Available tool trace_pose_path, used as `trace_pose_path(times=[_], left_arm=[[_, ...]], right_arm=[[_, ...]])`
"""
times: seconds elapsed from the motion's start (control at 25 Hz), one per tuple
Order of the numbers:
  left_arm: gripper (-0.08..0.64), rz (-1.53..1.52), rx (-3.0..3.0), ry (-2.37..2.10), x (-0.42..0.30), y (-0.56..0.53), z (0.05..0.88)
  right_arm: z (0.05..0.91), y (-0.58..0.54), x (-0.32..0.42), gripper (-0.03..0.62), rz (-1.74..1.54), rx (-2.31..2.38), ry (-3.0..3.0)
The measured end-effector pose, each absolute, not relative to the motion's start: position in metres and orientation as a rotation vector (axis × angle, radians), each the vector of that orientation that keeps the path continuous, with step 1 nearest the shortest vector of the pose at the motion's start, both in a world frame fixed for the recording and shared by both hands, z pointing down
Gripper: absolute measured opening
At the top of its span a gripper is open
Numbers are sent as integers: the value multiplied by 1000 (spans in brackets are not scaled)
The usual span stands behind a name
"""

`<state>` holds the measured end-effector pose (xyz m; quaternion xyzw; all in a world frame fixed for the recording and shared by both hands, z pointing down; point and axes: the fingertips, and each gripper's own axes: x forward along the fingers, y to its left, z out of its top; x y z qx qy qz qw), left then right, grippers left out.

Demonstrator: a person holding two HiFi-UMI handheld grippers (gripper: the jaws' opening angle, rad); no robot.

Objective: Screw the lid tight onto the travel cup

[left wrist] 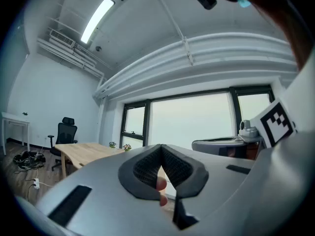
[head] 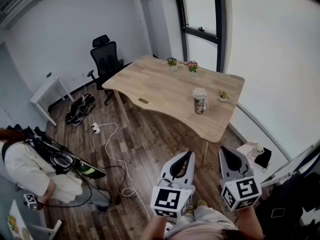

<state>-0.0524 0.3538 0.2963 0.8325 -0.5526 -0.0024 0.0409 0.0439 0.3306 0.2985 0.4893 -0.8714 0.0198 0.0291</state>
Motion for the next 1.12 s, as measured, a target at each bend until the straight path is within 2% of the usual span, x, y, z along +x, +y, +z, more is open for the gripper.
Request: trace_pose_path(times=[1.12], left_arm=[[0,100,2504,-1735,0,207,324]], right_arm=[[321,192,99,0,165,1450,-2764]])
